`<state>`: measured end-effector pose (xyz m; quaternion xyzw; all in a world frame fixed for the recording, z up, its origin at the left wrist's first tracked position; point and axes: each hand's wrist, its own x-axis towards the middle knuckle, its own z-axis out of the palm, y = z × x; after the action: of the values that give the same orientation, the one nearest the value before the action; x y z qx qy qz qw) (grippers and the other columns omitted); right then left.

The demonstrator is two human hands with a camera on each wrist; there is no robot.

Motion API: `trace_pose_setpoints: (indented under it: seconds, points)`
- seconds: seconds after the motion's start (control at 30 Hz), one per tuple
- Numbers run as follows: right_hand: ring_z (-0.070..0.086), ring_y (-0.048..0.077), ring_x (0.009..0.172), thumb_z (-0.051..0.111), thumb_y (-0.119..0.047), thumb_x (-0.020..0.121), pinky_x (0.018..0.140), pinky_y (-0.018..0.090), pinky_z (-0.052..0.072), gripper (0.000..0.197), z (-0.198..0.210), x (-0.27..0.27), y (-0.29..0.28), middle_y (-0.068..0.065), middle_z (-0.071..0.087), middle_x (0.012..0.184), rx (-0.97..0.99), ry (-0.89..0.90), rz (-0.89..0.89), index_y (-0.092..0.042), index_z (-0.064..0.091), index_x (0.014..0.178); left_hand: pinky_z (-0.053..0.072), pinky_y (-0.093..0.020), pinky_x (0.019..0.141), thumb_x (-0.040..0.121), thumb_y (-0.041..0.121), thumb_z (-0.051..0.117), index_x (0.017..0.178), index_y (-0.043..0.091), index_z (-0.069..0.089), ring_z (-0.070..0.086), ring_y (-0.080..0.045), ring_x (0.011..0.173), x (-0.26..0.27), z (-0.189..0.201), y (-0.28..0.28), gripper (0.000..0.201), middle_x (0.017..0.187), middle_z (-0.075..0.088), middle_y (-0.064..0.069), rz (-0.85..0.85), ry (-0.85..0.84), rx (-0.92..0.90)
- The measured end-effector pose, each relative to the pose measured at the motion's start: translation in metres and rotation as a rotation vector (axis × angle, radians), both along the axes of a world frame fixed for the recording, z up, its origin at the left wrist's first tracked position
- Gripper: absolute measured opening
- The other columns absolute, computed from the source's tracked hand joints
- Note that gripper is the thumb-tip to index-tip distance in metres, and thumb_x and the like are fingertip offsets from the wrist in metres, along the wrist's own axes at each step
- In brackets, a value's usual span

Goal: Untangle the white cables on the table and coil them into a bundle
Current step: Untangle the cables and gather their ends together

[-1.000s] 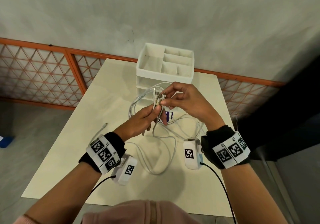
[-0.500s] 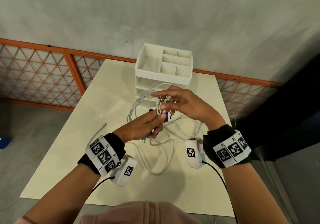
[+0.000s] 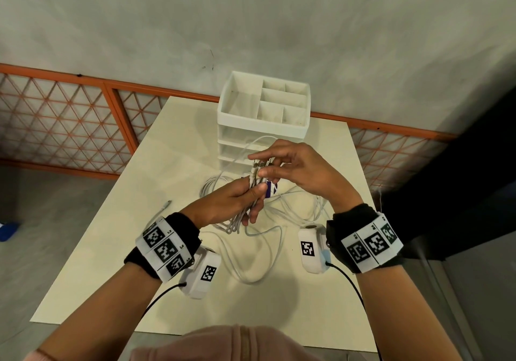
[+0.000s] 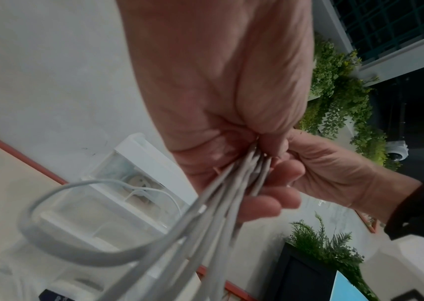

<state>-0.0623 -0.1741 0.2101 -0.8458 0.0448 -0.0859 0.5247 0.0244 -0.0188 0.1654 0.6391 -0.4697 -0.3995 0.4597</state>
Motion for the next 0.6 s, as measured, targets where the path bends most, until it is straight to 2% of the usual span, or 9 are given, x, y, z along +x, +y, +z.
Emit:
trace_pose_setpoints:
  seconds: [0.13,0.23,0.3,0.4,0.5,0.57,0.6]
  points:
    - [0.058,0.009,0.072,0.073,-0.013,0.078,0.077,0.023,0.051,0.035,-0.001,0.002,-0.002,0.005,0.053,0.087,-0.003,-0.015,-0.004,-0.016,0.069,0.113,0.047,-0.018,0.055,0.102,0.025,0.028,0.068,0.015,0.046,0.054,-0.006,0.051,0.0,0.002,-0.002,0.04,0.061,0.051,-0.001,-0.019,0.03,0.01]
    - [0.058,0.011,0.075,0.073,-0.013,0.078,0.075,0.02,0.05,0.035,-0.003,0.002,-0.004,0.02,0.052,0.091,0.01,-0.016,0.01,-0.021,0.069,0.112,0.048,-0.018,0.058,0.102,0.026,0.027,0.072,0.016,0.046,0.056,-0.005,0.054,-0.001,0.004,-0.003,0.037,0.063,0.049,-0.002,-0.035,0.069,0.02]
    - [0.057,0.008,0.077,0.072,-0.012,0.078,0.074,0.018,0.049,0.035,-0.003,0.002,-0.006,0.016,0.051,0.089,0.029,-0.021,0.025,-0.023,0.068,0.111,0.05,-0.021,0.059,0.102,0.029,0.027,0.078,0.013,0.048,0.058,-0.008,0.058,-0.001,0.005,-0.004,0.035,0.064,0.051,-0.002,-0.026,0.119,0.032]
    - [0.057,0.007,0.079,0.072,-0.013,0.079,0.077,0.022,0.049,0.034,-0.002,0.003,-0.008,0.006,0.053,0.088,0.025,-0.023,0.03,-0.023,0.068,0.111,0.052,-0.024,0.062,0.102,0.031,0.028,0.082,0.011,0.049,0.059,-0.011,0.061,0.001,0.007,-0.006,0.035,0.066,0.053,-0.002,-0.031,0.165,0.048]
    - [0.056,0.014,0.08,0.073,-0.015,0.078,0.079,0.03,0.05,0.037,-0.004,0.007,-0.009,0.008,0.054,0.09,-0.001,-0.045,0.019,-0.022,0.068,0.114,0.049,-0.027,0.068,0.101,0.034,0.03,0.078,0.01,0.047,0.056,-0.014,0.063,0.005,0.003,-0.008,0.038,0.063,0.053,0.003,-0.037,0.147,0.04]
    - [0.056,0.019,0.084,0.075,-0.021,0.077,0.086,0.04,0.051,0.05,-0.011,0.011,-0.009,0.009,0.057,0.095,0.014,-0.07,-0.027,-0.025,0.061,0.124,0.044,-0.028,0.075,0.099,0.04,0.03,0.077,0.011,0.045,0.055,-0.018,0.068,0.007,0.0,-0.01,0.04,0.06,0.052,0.007,-0.024,0.159,-0.009]
    - [0.057,0.019,0.087,0.076,-0.026,0.076,0.088,0.041,0.05,0.062,-0.015,0.013,-0.007,0.008,0.058,0.098,0.068,-0.078,-0.055,-0.026,0.051,0.132,0.043,-0.026,0.078,0.098,0.043,0.028,0.076,0.012,0.044,0.057,-0.018,0.071,0.009,0.0,-0.011,0.041,0.061,0.051,0.006,-0.016,0.163,-0.041]
